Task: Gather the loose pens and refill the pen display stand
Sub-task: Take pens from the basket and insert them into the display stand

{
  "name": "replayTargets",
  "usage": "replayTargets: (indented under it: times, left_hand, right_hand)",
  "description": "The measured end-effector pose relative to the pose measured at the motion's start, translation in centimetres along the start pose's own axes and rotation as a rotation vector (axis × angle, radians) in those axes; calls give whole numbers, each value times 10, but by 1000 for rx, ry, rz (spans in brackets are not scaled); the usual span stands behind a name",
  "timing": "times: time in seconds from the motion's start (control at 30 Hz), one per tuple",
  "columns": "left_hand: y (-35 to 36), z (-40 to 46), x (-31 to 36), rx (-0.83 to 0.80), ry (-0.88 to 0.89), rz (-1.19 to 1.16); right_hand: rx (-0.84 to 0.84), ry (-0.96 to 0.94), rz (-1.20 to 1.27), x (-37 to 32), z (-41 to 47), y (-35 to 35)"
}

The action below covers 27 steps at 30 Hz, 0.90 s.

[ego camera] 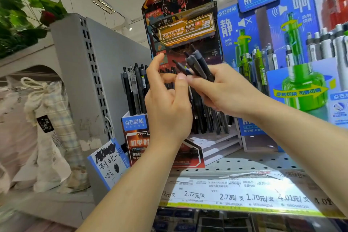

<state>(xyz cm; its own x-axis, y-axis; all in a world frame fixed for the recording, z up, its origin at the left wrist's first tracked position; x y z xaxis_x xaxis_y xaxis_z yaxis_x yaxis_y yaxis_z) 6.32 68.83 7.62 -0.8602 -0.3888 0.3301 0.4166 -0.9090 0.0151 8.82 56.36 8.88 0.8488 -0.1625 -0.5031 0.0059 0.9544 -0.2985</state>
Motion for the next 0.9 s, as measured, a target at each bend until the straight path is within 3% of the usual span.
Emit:
replayTargets:
  times: [0.47,0.53,0.67,0.9]
  left_hand:
    - [-8,3,-10,41,-78,10]
    - [-9,3,-11,59,-94,-42]
    - [-9,3,-14,72,-105,-86]
    - [-3,1,-8,44,-29,15]
  right_hand:
    - [-176,39,-93,11,-1,16]
    - [-131,22,-108,8,-2,12]
    - [127,-20,-157,4,1,-15]
    - [355,-28,-61,0,4,-51]
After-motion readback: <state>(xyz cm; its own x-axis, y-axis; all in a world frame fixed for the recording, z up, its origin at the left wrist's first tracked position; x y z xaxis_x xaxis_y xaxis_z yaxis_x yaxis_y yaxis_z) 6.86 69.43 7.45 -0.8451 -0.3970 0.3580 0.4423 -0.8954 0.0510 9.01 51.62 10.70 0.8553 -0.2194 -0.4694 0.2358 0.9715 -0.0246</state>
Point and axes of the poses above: each hand's wrist, its own z-axis towards the middle knuckle, its own y-axis out of the palm, x = y × z, the point moved 10 cm from there along z, towards the middle knuckle, and after that the axes turned 5 degrees about z, right-handed, at the moved point
